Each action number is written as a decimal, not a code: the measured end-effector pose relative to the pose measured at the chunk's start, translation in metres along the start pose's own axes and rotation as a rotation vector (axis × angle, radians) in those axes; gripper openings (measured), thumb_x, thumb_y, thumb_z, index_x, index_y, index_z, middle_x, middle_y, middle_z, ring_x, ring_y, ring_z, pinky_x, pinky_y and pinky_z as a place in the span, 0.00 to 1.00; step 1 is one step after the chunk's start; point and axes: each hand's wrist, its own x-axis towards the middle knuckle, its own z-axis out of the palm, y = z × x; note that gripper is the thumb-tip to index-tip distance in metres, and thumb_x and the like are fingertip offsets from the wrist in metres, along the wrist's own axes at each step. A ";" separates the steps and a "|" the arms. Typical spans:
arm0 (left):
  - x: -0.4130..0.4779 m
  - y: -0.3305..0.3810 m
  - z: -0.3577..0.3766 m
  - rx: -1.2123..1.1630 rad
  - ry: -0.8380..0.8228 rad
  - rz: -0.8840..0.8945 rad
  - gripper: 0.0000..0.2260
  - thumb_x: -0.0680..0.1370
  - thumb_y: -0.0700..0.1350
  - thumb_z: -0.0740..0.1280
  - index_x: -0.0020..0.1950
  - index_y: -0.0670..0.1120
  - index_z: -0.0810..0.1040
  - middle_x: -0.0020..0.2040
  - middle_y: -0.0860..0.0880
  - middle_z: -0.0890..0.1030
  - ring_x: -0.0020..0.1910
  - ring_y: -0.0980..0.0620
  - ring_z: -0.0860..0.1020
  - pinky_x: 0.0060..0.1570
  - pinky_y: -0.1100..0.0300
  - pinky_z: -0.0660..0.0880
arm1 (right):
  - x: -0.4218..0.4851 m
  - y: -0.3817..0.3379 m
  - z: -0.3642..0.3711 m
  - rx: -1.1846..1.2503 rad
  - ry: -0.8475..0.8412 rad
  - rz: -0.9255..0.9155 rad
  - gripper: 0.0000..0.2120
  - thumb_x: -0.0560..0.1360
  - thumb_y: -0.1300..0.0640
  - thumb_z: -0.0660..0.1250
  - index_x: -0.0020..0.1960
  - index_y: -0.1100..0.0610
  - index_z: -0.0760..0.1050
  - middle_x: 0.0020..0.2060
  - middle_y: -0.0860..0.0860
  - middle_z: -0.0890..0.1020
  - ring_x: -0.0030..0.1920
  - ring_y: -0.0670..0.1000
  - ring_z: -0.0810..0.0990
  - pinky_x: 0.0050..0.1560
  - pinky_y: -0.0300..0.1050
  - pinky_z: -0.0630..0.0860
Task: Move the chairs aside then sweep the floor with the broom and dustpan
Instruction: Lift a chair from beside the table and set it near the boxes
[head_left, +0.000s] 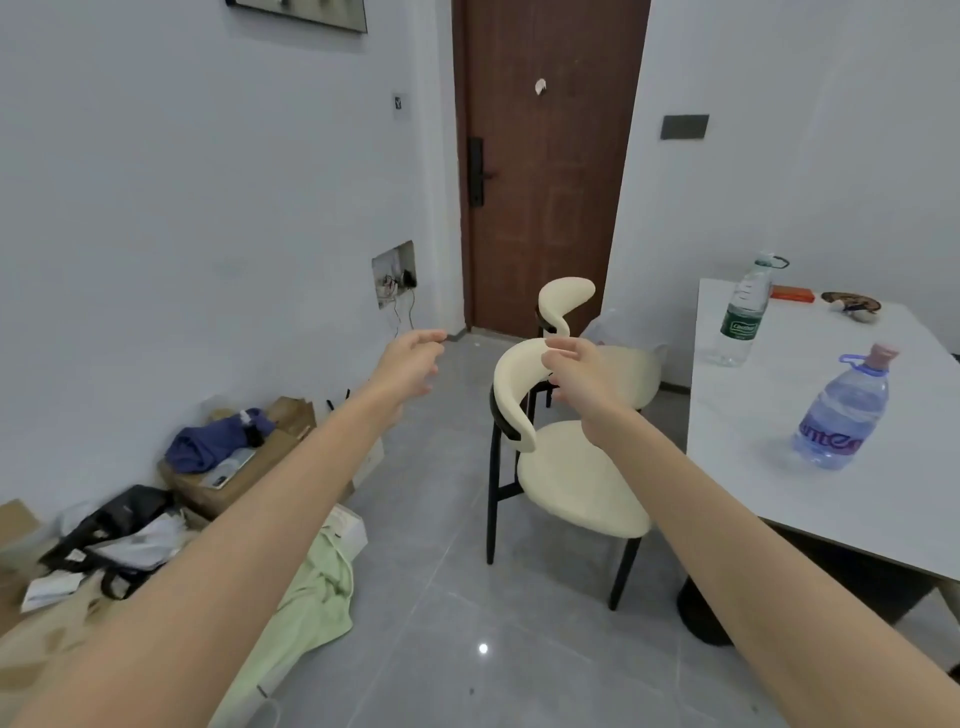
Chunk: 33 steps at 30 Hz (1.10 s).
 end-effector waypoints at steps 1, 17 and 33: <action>0.029 -0.004 0.004 -0.001 -0.004 -0.017 0.14 0.81 0.43 0.58 0.64 0.48 0.74 0.59 0.49 0.74 0.54 0.50 0.74 0.61 0.52 0.73 | 0.029 0.009 0.006 -0.008 -0.008 0.012 0.17 0.79 0.60 0.59 0.67 0.55 0.70 0.58 0.51 0.75 0.59 0.51 0.74 0.63 0.48 0.72; 0.396 -0.077 0.085 0.154 -0.164 -0.267 0.16 0.80 0.44 0.58 0.68 0.48 0.72 0.55 0.50 0.72 0.52 0.50 0.71 0.49 0.58 0.69 | 0.369 0.119 0.087 -0.332 -0.151 0.292 0.23 0.76 0.56 0.62 0.70 0.55 0.65 0.67 0.54 0.71 0.67 0.55 0.69 0.63 0.47 0.68; 0.698 -0.198 0.228 0.466 -0.805 -0.548 0.29 0.78 0.50 0.64 0.76 0.56 0.55 0.76 0.48 0.60 0.73 0.40 0.61 0.68 0.47 0.66 | 0.567 0.270 0.178 -0.638 -0.379 0.657 0.40 0.75 0.55 0.65 0.77 0.61 0.44 0.72 0.60 0.59 0.72 0.62 0.62 0.70 0.53 0.65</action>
